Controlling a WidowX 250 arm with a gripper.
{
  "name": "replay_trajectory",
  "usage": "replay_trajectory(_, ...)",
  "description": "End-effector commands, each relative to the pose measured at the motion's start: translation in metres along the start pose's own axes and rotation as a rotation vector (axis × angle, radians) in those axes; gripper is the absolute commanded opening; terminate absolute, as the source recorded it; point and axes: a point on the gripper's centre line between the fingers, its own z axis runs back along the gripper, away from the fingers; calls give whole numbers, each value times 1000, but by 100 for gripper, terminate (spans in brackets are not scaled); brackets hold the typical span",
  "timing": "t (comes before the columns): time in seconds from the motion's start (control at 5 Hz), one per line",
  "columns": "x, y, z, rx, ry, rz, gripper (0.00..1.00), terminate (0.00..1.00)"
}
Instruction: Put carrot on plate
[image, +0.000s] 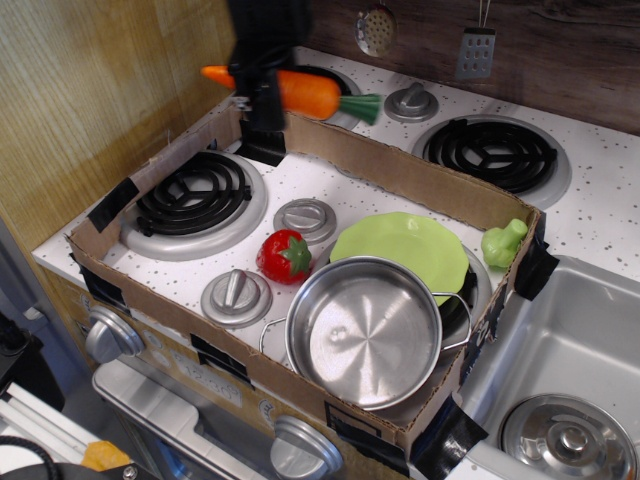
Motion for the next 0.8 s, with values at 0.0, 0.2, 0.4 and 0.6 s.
replay_trajectory(0.0, 31, -11, 6, 35, -97, 8, 0, 0)
replay_trajectory(0.2, 37, -22, -10, 5, -77, -6, 0, 0)
replay_trajectory(0.4, 42, -33, -23, -2, -63, -17, 0, 0)
replay_trajectory(0.6, 52, -44, -38, -2, -39, -1, 0, 0)
